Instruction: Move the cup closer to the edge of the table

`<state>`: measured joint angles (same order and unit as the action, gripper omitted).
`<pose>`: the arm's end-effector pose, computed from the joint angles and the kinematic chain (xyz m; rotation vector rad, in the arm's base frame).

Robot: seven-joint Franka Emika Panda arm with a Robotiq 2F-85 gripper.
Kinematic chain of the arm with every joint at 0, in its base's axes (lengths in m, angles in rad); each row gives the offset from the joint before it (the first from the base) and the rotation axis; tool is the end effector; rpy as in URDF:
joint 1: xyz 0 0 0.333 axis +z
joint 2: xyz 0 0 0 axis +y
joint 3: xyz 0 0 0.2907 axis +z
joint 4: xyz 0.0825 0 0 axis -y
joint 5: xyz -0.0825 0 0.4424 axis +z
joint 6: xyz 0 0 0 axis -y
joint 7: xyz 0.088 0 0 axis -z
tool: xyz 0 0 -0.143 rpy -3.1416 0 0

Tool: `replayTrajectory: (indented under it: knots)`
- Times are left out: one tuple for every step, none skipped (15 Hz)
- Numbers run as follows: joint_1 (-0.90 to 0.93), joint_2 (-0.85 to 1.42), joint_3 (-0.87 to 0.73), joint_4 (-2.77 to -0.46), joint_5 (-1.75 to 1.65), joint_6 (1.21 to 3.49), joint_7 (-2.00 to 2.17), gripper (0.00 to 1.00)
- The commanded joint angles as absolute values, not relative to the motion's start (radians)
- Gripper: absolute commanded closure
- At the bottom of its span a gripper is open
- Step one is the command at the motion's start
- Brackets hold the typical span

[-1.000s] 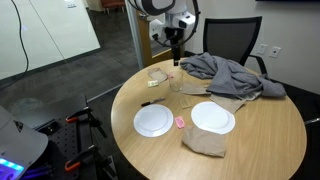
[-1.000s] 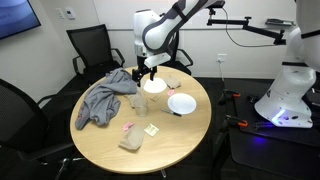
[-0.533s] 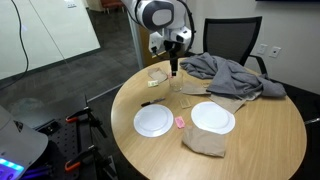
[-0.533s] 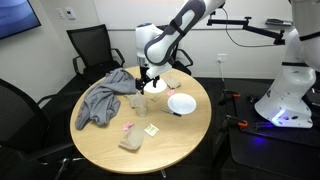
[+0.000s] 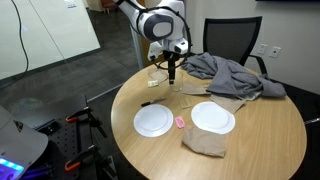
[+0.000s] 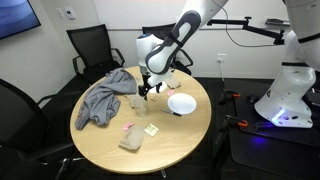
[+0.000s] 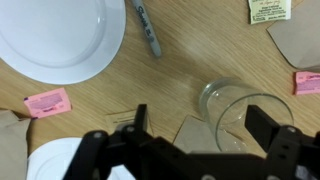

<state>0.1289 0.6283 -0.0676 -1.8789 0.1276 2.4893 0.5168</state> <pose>0.6509 0.0400 0.0686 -2.9956 0.8371 0.0387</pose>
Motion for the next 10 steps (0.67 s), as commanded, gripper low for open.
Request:
replayTrajectory:
  knots:
    - [0.133,0.632,-0.072,-1.876,0.131,2.486,0.515,0.00]
    - [0.133,0.634,-0.072,-1.874,0.131,2.487,0.515,0.00]
    - [0.133,0.634,-0.072,-1.873,0.131,2.487,0.515,0.00]
    - [0.142,0.636,-0.081,-1.865,0.121,2.489,0.528,0.00]
    - [0.149,0.644,-0.087,-1.853,0.115,2.492,0.538,0.00]
    - [0.147,0.652,-0.085,-1.843,0.117,2.488,0.536,0.00]
    - [0.150,0.664,-0.088,-1.827,0.115,2.480,0.540,0.00]
    - [0.150,0.673,-0.087,-1.817,0.114,2.478,0.537,0.00]
    - [0.149,0.684,-0.086,-1.804,0.116,2.476,0.534,0.00]
    - [0.152,0.698,-0.089,-1.789,0.115,2.472,0.541,0.00]
